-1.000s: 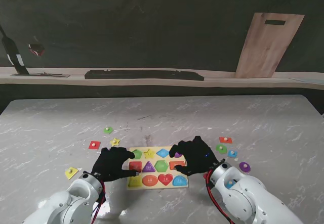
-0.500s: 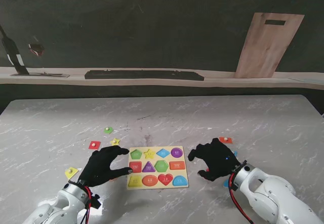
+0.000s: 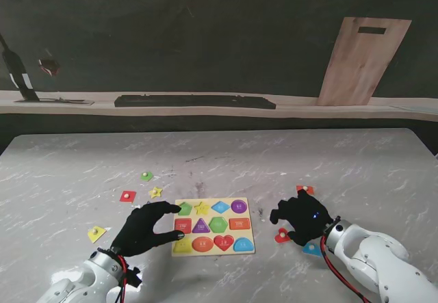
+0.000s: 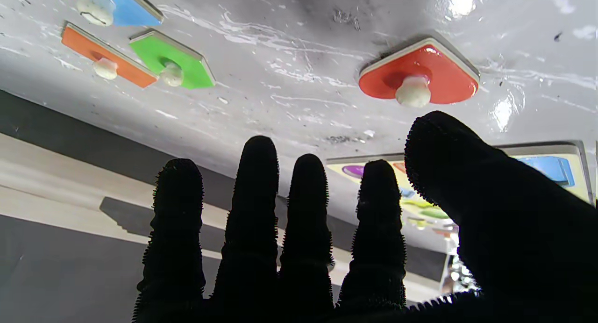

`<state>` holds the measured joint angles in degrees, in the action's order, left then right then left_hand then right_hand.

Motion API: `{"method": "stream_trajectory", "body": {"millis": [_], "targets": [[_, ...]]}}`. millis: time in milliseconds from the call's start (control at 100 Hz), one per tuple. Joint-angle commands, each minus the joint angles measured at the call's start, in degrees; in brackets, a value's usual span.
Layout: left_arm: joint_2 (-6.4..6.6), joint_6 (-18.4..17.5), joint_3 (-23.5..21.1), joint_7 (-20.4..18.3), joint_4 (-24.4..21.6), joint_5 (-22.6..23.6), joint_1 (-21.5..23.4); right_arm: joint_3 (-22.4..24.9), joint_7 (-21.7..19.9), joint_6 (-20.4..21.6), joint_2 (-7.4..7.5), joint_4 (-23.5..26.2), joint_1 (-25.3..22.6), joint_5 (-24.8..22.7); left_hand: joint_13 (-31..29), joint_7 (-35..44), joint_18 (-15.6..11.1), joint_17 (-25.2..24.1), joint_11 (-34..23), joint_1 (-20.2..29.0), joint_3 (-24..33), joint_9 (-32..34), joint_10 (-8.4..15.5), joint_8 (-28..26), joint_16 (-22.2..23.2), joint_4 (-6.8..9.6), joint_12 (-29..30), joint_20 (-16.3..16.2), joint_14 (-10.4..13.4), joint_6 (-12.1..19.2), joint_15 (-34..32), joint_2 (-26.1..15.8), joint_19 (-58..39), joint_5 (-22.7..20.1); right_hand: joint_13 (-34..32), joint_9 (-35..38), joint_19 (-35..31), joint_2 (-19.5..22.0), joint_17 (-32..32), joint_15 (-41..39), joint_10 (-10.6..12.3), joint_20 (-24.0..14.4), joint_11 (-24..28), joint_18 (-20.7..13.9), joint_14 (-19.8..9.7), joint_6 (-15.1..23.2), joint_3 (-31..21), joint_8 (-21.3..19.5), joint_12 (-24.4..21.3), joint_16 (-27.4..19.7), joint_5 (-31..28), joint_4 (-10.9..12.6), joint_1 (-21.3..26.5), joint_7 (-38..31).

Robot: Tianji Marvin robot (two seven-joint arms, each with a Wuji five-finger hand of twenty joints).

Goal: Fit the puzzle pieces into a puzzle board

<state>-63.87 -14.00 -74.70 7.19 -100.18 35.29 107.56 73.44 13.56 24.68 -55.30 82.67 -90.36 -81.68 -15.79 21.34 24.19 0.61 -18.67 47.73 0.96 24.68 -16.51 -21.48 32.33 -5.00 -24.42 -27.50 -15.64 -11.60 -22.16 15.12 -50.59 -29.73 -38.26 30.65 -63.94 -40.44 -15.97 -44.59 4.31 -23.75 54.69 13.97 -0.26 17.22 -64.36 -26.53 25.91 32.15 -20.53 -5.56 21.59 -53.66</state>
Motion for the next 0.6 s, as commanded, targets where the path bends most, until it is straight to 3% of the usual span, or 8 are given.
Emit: {"method": "stream_trajectory", "body": {"millis": [0, 270, 390, 590], "targets": [[0.07, -0.22, 0.18, 0.07, -0.15, 0.03, 0.13, -0.67, 0.60, 0.12, 0.35, -0.85, 0.03, -0.75, 0.20, -0.46, -2.83, -0.93, 0.75, 0.88, -1.26, 0.37, 1.60, 0.23, -0.51, 2.58, 0.49, 0.24, 1.92, 1.81, 1.61, -0.45, 0.81, 0.22, -1.62, 1.85, -0.92, -1.78, -0.74, -1.72, 2.09, -1.41, 1.24, -1.26, -1.44, 2.54, -2.84, -0.90, 0.64, 0.91, -1.09, -0.44, 2.14, -1.39], [0.13, 0.65, 0.38, -0.18, -0.38, 0.30, 0.15, -3.73, 3.63, -0.88, 0.68, -4.57, 2.24, -0.55, 0.28, -0.28, -2.84, -0.92, 0.67, 1.29, -1.27, 0.58, 1.49, 0.16, -0.44, 2.54, 0.40, -0.09, 1.90, 1.80, 1.99, -0.71, 1.09, -0.06, -4.67, 8.79, -1.49, -1.09, -2.84, -3.67, 5.17, -2.75, 1.49, -1.68, -2.39, 5.84, -2.90, -1.54, 0.67, 1.93, -5.96, -1.13, 2.31, -3.37], [0.17, 1.09, 0.42, -0.29, -0.42, 0.56, 0.14, -4.72, 4.49, -0.95, 0.63, -5.83, 3.25, 0.22, 0.38, -0.31, -2.91, -0.96, 0.76, 1.54, -1.28, 0.61, 1.48, 0.18, -0.47, 2.53, 0.44, -0.14, 1.97, 1.76, 2.20, -0.83, 1.40, -0.20, -6.03, 12.39, -1.42, -1.93, -3.53, -4.15, 6.04, -3.73, 0.90, -1.77, -2.80, 6.69, -2.28, 6.17, -0.85, 2.27, -7.50, -6.02, 3.40, -6.86], [0.21, 1.66, 0.55, -0.61, -0.45, 0.47, 0.04, -5.52, 5.13, -0.62, 0.61, -6.63, 4.08, 0.77, 0.64, -0.41, -3.01, -1.14, 0.88, 1.87, -1.32, 0.55, 1.23, 0.23, -0.56, 2.52, 0.50, -0.18, 1.89, 1.68, 2.51, -0.99, 2.03, -0.38, -7.85, 16.70, -1.80, -2.86, -4.38, -5.07, 6.64, -3.88, 0.53, -1.94, -3.05, 7.91, -1.57, 9.58, -2.32, 2.70, -9.50, -8.89, 4.50, -9.85]]}}
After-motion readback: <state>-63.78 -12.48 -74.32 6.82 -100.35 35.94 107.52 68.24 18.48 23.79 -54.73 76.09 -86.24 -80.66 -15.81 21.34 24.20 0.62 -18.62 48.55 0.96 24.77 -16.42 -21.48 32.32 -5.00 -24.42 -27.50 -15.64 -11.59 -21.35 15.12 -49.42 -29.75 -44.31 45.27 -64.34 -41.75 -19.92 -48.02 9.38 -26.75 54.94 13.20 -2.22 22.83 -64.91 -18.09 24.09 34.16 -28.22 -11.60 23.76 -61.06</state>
